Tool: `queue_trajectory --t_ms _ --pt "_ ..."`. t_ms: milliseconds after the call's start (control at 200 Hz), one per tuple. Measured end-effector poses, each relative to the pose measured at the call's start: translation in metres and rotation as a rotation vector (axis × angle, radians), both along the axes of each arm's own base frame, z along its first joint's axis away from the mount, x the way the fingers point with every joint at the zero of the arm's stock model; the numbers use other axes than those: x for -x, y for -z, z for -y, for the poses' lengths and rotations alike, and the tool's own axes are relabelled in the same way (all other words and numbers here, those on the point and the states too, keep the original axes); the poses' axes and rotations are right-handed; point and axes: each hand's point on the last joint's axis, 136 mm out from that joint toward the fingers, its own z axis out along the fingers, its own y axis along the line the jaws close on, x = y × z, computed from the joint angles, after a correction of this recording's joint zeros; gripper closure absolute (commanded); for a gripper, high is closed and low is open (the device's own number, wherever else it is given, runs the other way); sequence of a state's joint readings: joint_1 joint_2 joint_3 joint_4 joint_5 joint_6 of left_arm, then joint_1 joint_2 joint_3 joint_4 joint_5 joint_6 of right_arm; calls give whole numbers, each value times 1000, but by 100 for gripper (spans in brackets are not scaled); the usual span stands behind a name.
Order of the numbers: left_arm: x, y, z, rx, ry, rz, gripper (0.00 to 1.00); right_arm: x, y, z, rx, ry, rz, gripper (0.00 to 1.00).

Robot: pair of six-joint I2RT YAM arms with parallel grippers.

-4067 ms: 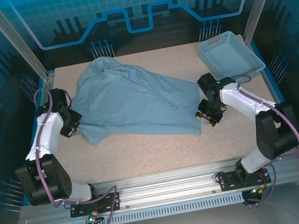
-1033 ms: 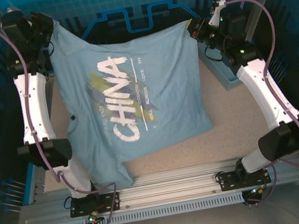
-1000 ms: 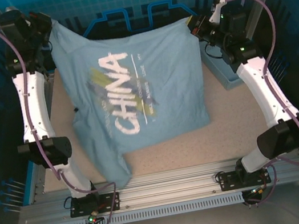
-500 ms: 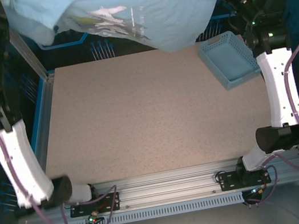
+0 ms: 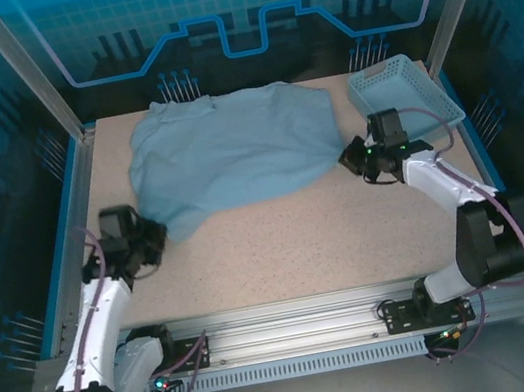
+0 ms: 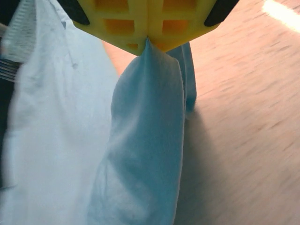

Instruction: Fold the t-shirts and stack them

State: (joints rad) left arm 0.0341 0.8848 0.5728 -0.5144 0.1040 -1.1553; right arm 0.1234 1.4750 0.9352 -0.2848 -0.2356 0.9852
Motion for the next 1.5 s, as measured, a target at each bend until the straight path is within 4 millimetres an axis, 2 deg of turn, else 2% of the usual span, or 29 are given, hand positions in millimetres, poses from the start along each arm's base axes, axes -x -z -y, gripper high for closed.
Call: queue_trajectory --t_ms 55,120,320,470,570,665,800,860,905,975,1055,1120,1180,1265,1381,1446,1501 --pt "16 26 10 26 18 -72 100 4 18 0 8 -2 -53 100" --pt "26 40 21 47 44 -119 100 7 31 3 21 3 -95 100" --pt "34 44 48 69 114 -151 100 36 54 24 96 45 -207 100" --pt "41 47 42 46 79 -192 100 71 63 38 171 59 -280 100" --pt "50 40 32 2 36 -221 100 89 66 45 209 57 -299 100" --pt "59 22 18 -43 -23 -203 100 103 71 48 230 42 -325 100" --pt "66 -6 4 -86 -70 -121 100 107 66 48 250 6 -311 100" --pt "62 -32 -2 -122 -78 -68 100 103 48 43 272 -25 -229 100" --pt "52 -64 -7 -158 -83 -3 100 95 21 35 283 -57 -116 100" --pt "29 -135 -15 -232 -87 151 100 78 -37 22 285 -91 99 100" --pt "5 -236 -26 -326 -115 367 100 62 -121 14 266 -94 352 100" --pt "-1 -304 -35 -390 -151 524 100 57 -179 12 250 -79 517 100" --pt "3 -351 -43 -431 -184 642 100 61 -216 10 238 -70 621 100" --pt "16 -398 -51 -483 -215 765 100 75 -244 6 218 -73 703 100" --pt "25 -450 -55 -530 -241 893 100 83 -264 1 196 -80 744 100" --pt "17 -478 -51 -554 -228 947 100 79 -274 -1 181 -73 749 100" --pt "-2 -500 -44 -564 -207 980 100 70 -278 -4 172 -68 741 100"
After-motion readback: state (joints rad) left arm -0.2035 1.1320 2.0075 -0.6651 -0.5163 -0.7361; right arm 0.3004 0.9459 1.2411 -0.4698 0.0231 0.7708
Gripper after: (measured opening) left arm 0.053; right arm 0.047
